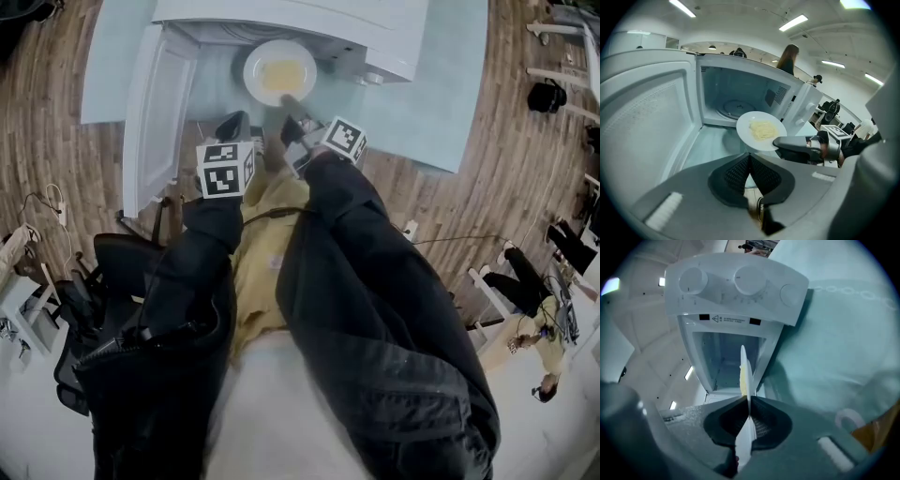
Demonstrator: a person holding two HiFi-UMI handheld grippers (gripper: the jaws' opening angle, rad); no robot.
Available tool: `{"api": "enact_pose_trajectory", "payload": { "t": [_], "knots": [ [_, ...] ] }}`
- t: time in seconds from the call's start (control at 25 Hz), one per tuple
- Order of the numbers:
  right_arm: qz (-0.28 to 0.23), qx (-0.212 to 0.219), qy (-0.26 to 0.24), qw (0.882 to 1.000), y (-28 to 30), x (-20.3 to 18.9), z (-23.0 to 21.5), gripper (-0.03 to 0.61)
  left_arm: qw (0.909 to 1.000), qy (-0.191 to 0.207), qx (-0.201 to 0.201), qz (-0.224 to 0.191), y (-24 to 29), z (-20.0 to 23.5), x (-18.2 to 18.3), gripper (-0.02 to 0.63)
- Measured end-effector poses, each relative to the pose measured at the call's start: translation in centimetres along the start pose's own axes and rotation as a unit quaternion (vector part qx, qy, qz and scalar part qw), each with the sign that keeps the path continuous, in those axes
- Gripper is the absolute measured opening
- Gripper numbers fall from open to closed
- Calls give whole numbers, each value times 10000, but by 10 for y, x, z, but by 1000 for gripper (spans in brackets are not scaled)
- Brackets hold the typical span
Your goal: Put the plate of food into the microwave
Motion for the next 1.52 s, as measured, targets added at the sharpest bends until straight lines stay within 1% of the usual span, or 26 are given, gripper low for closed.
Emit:
{"api": "enact_pose_trajectory", "payload": {
  "t": [0.08,0.32,0.6,0.76,0.92,1.28,1.48,1.52],
  "knots": [
    [-19,-30,-14,10000,19,4,3,15,10000,-13,-7,28,3,9,2,0],
    [-105,101,48,9999,69,15,10,15,9998,-28,-70,160,13,29,6,0],
    [-392,85,193,9990,103,31,3,15,9996,-47,-131,256,24,42,7,0],
    [-575,-32,323,9978,110,49,-3,15,9993,-116,-113,349,30,44,8,-1],
    [-721,-15,321,9969,120,70,-13,15,9991,-152,-128,372,39,46,13,-1],
    [-899,-130,272,9955,121,81,-18,15,9990,-160,-148,384,39,49,13,0],
    [-901,-96,287,9955,121,79,-19,16,9992,-172,-105,357,37,51,12,0],
    [-871,-79,330,9956,120,77,-18,46,9992,-171,-101,354,36,51,12,-1]
  ]
}}
Point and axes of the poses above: the fingertips, and each gripper's own axes: y forward along the fingers, z to its left, x out of its top, the point moved 1 cm from there along -y, backward along the fingers, and after that the axes turned 3 degrees about x, right-handed, at the moved point
